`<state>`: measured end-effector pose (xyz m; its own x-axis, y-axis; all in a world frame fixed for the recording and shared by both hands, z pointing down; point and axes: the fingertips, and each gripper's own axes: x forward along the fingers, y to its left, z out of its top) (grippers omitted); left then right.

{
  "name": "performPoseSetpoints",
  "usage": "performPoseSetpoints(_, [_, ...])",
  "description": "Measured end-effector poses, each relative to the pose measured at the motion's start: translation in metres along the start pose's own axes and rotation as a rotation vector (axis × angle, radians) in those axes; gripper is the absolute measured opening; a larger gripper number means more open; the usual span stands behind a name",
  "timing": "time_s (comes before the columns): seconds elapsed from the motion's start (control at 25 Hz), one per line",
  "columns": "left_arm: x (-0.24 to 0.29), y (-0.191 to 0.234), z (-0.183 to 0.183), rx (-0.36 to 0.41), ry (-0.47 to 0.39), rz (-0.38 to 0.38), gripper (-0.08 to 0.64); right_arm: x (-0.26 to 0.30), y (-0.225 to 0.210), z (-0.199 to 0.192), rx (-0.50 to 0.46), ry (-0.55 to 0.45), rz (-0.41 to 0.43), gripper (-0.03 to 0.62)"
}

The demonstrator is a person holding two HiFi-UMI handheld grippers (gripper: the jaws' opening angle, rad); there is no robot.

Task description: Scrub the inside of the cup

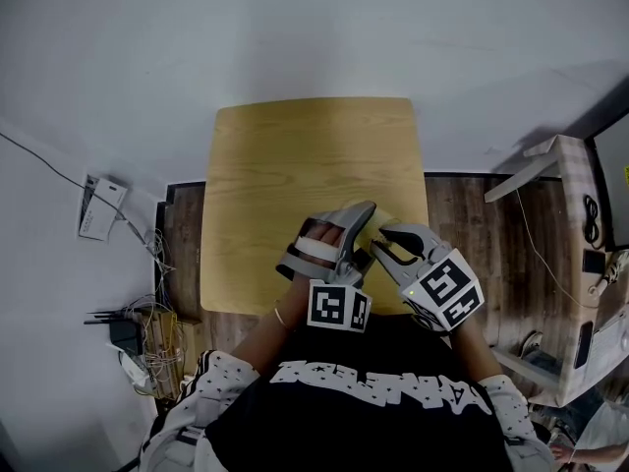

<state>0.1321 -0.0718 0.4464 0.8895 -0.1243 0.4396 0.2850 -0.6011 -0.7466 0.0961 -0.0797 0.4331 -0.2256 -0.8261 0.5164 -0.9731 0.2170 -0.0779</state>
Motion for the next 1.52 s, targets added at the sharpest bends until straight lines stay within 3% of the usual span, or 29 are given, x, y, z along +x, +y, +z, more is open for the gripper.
performPoseSetpoints(0.24, [0.003,-0.004,0.002,0.017,0.008,-0.015,0.379,0.001,-0.004,-0.007,0.103,-0.002,-0.016,0.072])
performPoseSetpoints(0.52, [0.007,-0.009,0.003,0.103,0.018,-0.012,0.379,0.001,-0.008,-0.007,0.357,-0.087,0.018,0.069])
performPoseSetpoints(0.96, [0.013,-0.008,0.005,0.210,0.017,0.006,0.379,-0.006,-0.021,-0.003,0.927,-0.323,0.140,0.067])
performPoseSetpoints(1.16, [0.012,-0.006,0.006,0.230,0.019,0.032,0.379,-0.012,-0.027,0.003,1.055,-0.405,0.197,0.067])
performPoseSetpoints(1.52, [0.011,-0.003,0.012,0.291,-0.014,0.061,0.379,-0.019,-0.036,-0.012,1.471,-0.557,0.292,0.067])
